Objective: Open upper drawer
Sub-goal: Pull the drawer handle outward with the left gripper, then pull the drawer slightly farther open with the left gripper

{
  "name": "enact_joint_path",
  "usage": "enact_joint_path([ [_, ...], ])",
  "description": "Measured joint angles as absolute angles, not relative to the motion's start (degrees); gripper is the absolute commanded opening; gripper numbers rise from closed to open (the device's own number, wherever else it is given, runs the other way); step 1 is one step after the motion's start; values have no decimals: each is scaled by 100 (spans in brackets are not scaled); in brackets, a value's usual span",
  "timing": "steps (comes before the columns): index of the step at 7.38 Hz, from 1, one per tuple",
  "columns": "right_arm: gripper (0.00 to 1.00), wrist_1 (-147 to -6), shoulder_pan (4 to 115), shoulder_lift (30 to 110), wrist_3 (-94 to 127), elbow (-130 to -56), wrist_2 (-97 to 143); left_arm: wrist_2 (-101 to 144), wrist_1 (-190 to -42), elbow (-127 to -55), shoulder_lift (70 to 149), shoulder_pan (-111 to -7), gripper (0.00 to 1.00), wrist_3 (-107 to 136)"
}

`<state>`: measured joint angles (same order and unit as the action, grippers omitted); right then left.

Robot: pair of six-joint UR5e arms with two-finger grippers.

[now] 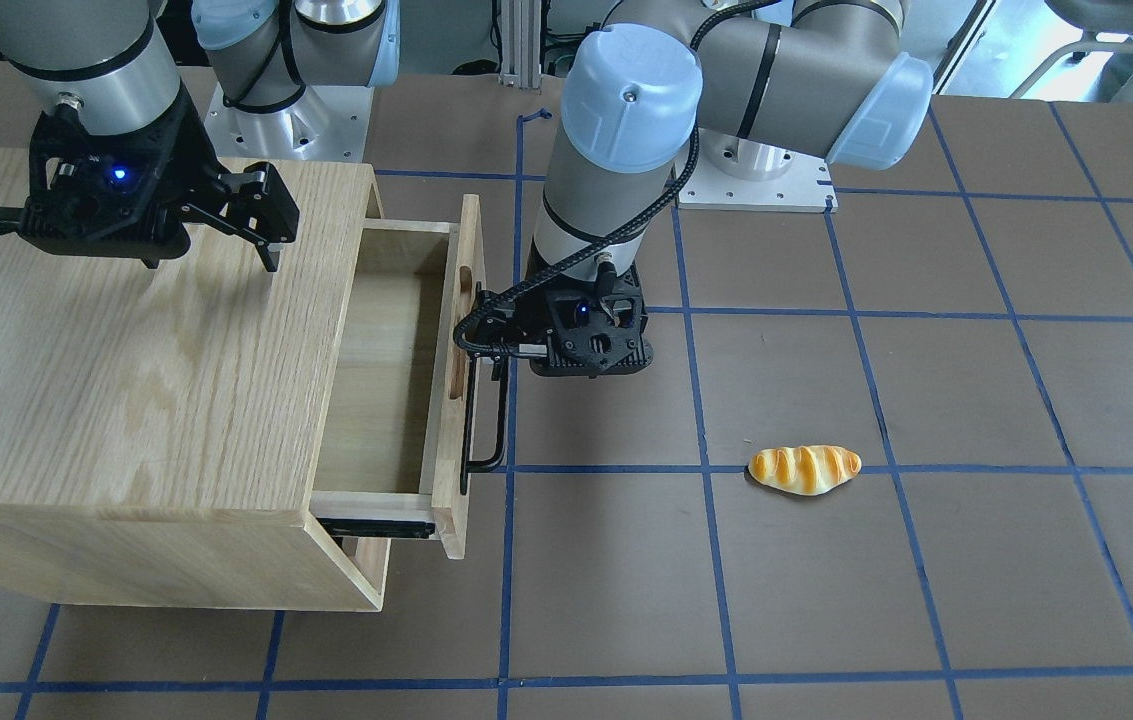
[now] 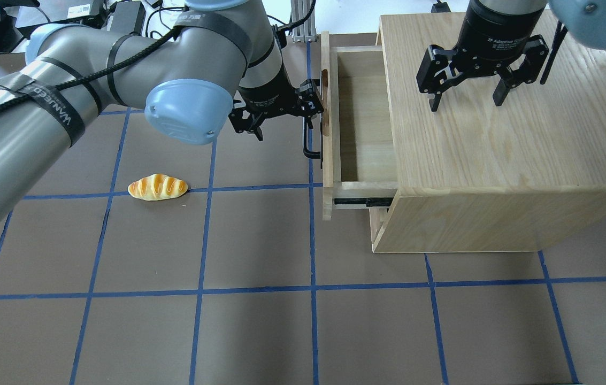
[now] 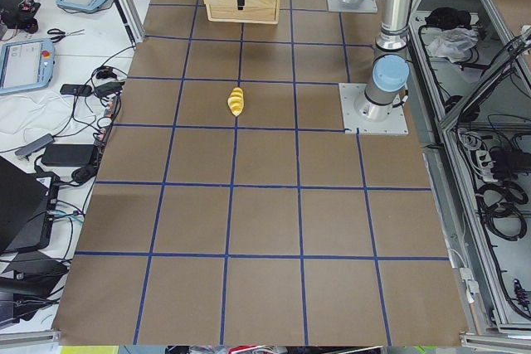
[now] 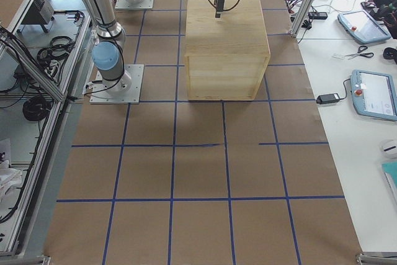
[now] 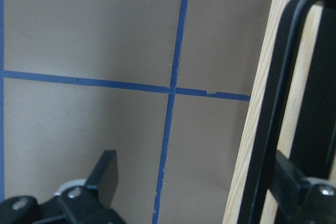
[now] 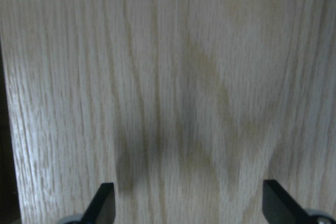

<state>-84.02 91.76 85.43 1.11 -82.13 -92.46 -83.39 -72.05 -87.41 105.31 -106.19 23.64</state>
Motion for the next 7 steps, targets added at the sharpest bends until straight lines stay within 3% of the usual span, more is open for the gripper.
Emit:
enact_joint_path([
  [7, 100, -8402, 9175, 8543, 114, -8212, -9246, -8336, -7568, -8736, 10284, -10113, 100, 1969],
])
